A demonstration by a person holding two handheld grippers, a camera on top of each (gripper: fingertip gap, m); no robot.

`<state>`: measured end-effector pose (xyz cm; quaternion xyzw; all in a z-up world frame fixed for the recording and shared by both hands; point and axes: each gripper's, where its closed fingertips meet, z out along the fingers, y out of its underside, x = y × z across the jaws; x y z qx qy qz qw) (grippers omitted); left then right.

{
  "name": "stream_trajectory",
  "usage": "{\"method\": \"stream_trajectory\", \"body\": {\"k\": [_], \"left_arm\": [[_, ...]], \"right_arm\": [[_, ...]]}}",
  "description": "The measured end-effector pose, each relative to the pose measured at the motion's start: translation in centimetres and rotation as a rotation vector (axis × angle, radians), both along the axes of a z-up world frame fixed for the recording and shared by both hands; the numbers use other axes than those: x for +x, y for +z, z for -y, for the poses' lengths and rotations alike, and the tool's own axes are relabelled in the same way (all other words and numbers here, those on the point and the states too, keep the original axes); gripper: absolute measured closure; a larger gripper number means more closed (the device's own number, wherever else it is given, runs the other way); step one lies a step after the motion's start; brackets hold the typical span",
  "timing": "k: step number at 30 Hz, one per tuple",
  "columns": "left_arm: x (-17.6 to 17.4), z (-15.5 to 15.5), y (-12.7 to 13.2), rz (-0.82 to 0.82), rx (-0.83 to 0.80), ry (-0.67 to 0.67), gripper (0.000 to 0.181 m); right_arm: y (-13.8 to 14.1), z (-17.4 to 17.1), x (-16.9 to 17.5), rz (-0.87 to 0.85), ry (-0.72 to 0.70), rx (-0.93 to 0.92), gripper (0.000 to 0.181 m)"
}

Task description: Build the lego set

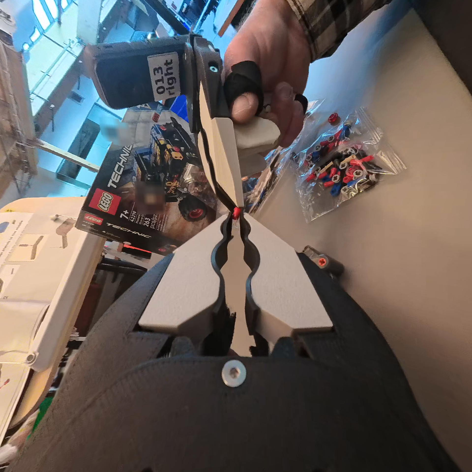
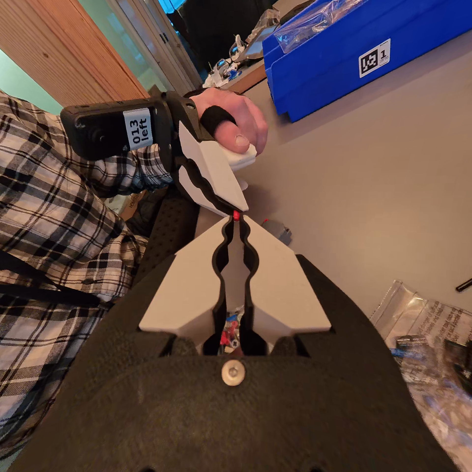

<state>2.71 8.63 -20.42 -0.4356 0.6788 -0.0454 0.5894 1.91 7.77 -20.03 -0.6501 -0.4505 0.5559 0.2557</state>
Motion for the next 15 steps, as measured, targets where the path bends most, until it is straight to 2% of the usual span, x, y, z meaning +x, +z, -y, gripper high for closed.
{"method": "stream_trajectory", "body": {"k": [7, 15], "left_arm": [[0.0, -1.0, 1.8, 0.105, 0.051, 0.083, 0.179], [0.0, -1.5, 2.3, 0.095, 0.136, 0.144, 0.179]], "right_arm": [[1.9, -1.1, 0.0, -0.125, -0.067, -0.052, 0.178], [2.2, -1.6, -0.2, -0.137, -0.108, -0.046, 0.177]]}}
